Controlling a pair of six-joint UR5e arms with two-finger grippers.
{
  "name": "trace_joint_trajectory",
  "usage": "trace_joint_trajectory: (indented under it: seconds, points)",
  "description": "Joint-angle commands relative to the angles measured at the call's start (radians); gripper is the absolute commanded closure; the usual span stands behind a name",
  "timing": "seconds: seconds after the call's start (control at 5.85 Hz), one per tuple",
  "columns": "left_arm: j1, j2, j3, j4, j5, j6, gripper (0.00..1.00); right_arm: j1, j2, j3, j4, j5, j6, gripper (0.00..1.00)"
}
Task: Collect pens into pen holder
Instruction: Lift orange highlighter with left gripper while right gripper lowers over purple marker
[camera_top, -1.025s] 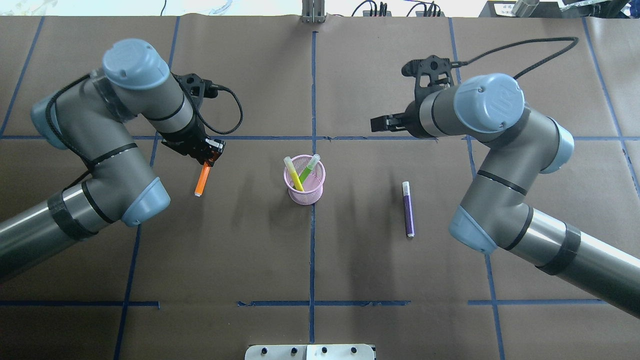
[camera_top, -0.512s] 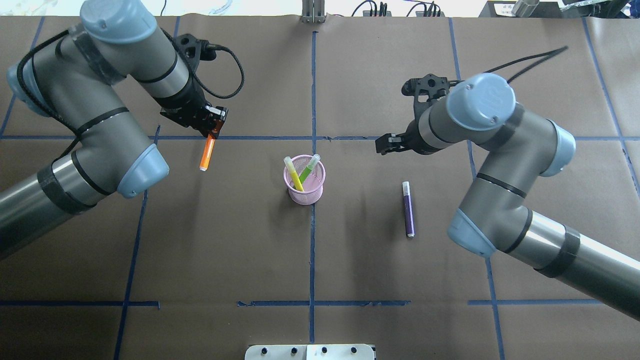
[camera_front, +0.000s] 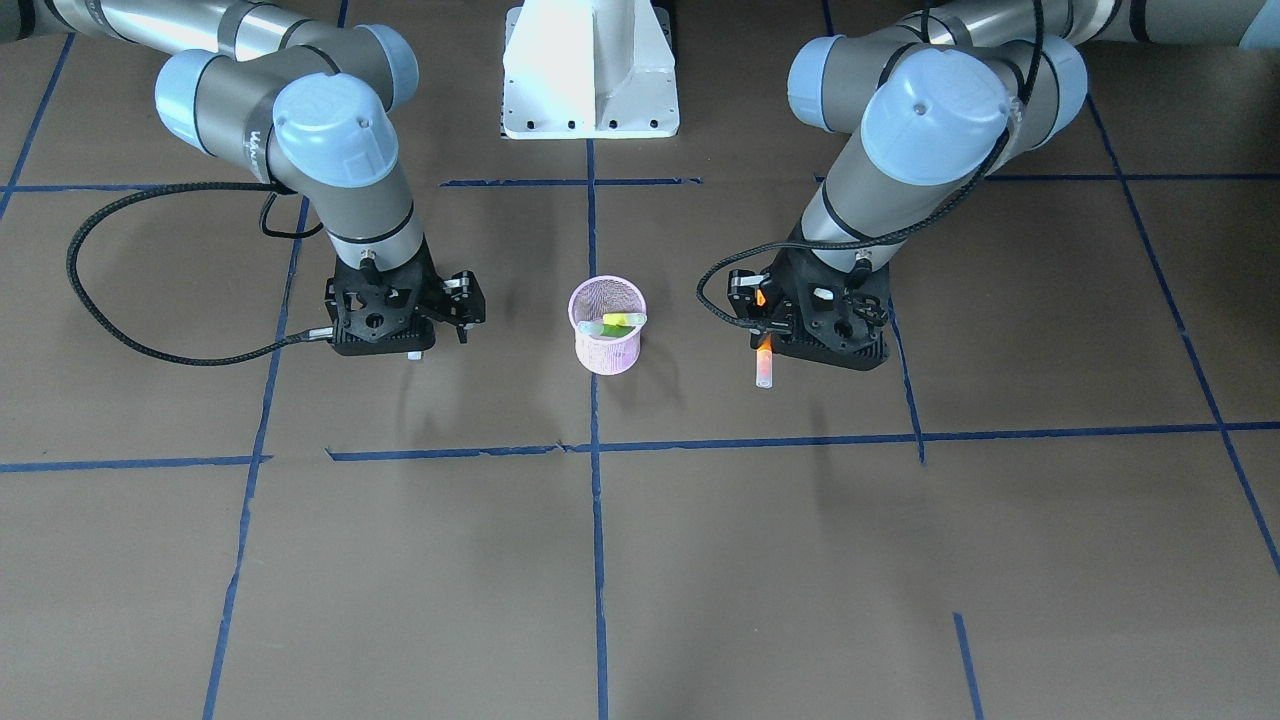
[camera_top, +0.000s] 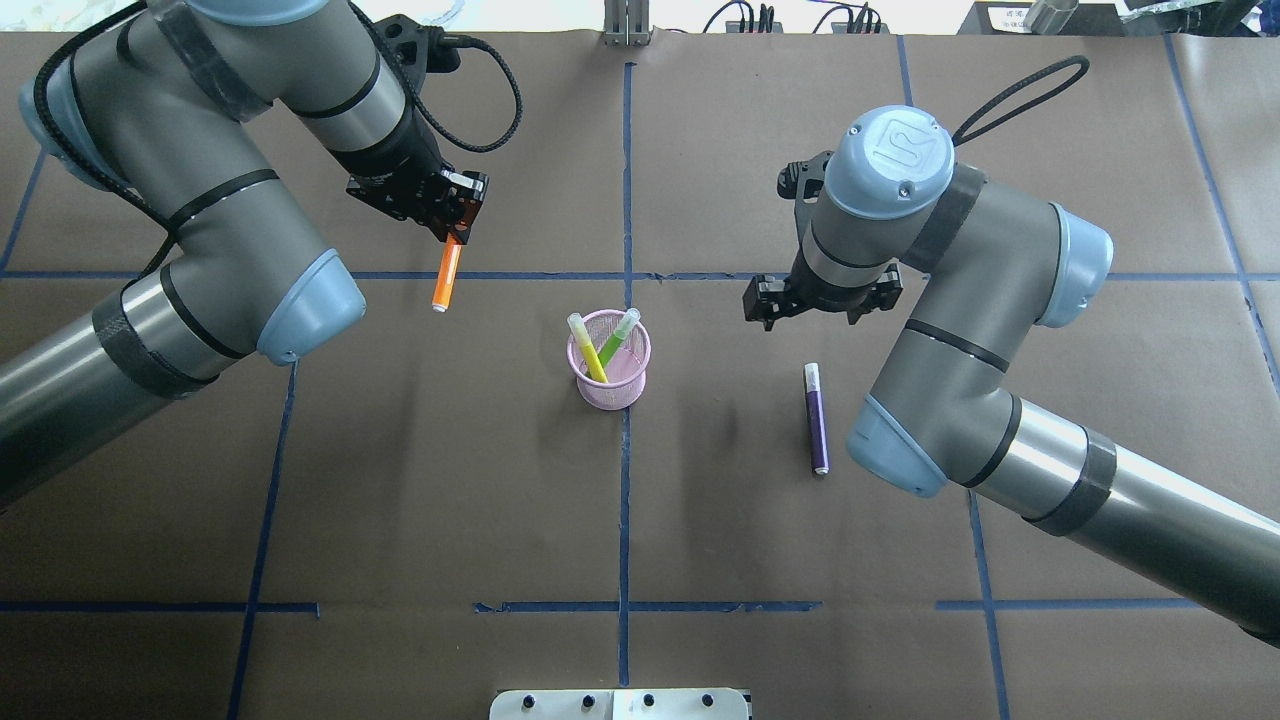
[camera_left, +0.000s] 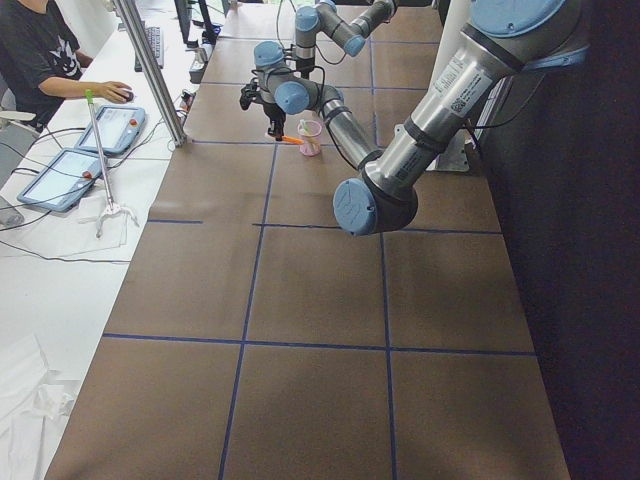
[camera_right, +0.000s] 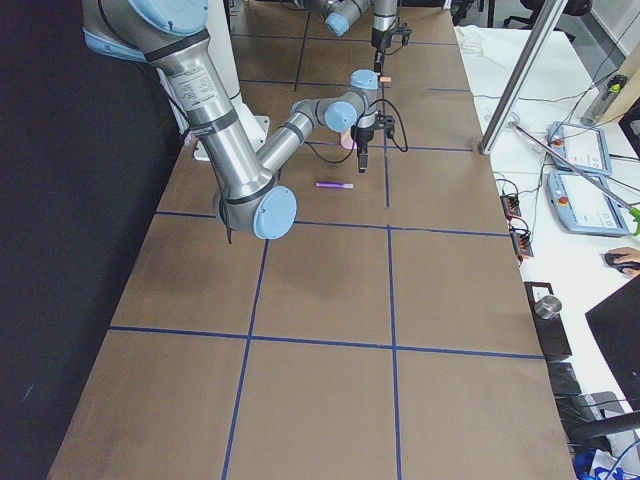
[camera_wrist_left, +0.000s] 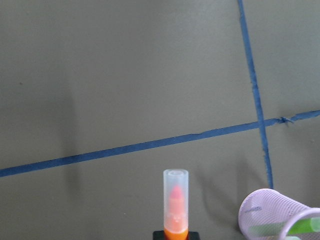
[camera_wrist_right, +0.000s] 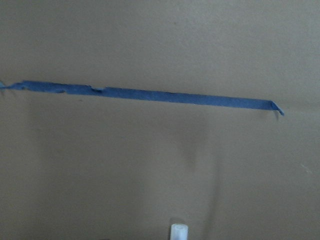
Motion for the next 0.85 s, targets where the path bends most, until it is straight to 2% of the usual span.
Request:
trace_joint_trajectory:
  seconds: [0.0,0.34,0.68]
  points:
    - [-0.004,-0.015,-0.026,-0.014,-0.001,-0.032,1.00,-0.006,-0.040,-0.022,0.019,0.000,-0.039,0.00]
    - [-0.009,-0.040,-0.045,-0.058,-0.001,-0.121,1.00,-0.034,-0.032,-0.079,0.114,0.009,0.052,0.00]
    - [-0.009,-0.041,-0.045,-0.098,0.002,-0.162,1.00,-0.045,-0.030,-0.084,0.121,0.065,0.109,0.00]
